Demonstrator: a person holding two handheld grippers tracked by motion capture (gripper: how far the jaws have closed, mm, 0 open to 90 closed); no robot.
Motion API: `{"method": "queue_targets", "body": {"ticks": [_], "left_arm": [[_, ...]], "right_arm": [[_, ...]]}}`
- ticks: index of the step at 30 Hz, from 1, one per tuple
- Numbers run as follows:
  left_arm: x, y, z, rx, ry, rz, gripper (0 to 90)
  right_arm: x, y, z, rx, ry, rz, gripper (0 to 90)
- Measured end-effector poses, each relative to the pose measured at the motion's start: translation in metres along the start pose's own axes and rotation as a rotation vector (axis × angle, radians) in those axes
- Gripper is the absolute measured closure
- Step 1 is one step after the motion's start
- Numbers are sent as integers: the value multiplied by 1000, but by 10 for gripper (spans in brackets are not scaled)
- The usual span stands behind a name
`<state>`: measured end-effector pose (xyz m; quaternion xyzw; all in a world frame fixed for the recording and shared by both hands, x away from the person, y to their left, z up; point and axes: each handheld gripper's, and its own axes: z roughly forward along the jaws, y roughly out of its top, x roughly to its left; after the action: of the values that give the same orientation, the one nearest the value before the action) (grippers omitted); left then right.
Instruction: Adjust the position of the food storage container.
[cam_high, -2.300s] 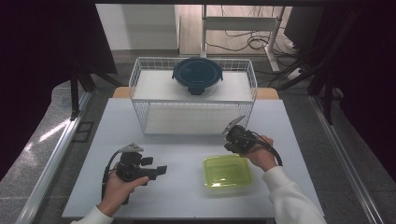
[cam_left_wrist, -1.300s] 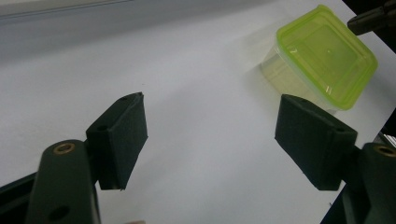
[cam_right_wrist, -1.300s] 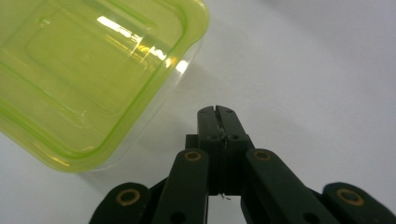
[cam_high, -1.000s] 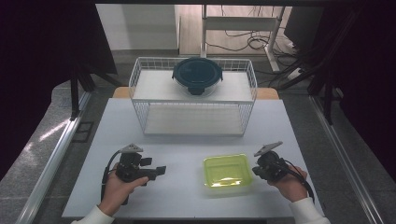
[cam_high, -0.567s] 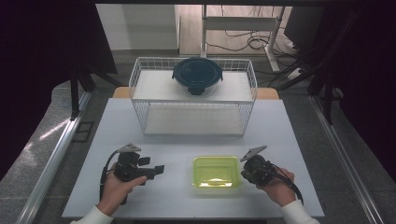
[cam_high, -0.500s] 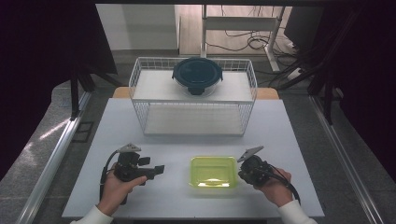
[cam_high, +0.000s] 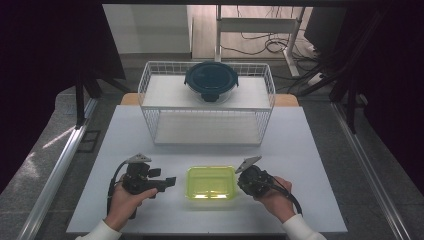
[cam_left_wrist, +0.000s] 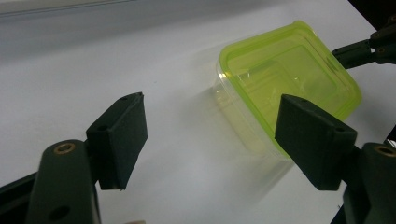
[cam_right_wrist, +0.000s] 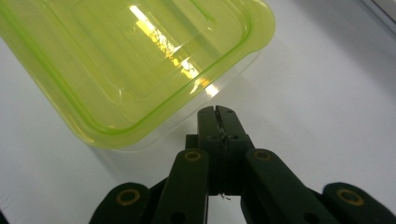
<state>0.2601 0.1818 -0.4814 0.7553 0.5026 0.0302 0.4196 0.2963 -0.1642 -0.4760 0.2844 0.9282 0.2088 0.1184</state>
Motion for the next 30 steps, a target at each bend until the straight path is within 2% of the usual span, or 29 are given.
{"method": "queue_targets", "body": {"ticks": [7, 14, 18, 19, 20, 21, 23, 27, 29, 30], "left_arm": [[0, -1, 1, 5, 3, 3, 246], [0, -1, 1, 6, 7, 5, 247], [1, -1, 1, 4, 9, 2, 247], [1, -1, 1, 4, 9, 2, 247], [1, -1, 1, 4, 11, 2, 247], [1, -1, 1, 3, 11, 0, 247], [1, -2, 0, 4, 11, 3, 247], [0, -1, 0, 3, 10, 5, 247], [0, -1, 0, 3, 10, 6, 246], [0, -1, 0, 4, 10, 6, 247]], "right_arm": [[1, 0, 4, -8, -11, 4, 889], [-4, -5, -1, -22, -22, 20, 888], [-12, -12, -12, -80, -17, 81, 888], [-12, -12, -12, -80, -17, 81, 888], [-14, -15, -15, -101, -10, 101, 887], [-18, -20, -22, -143, 9, 151, 877], [-20, -24, -25, -171, 18, 181, 830], [-25, -29, -30, -228, -5, 330, 452], [-26, -30, -31, -241, 6, 384, 393], [-26, -31, -32, -264, 16, 390, 367]]}}
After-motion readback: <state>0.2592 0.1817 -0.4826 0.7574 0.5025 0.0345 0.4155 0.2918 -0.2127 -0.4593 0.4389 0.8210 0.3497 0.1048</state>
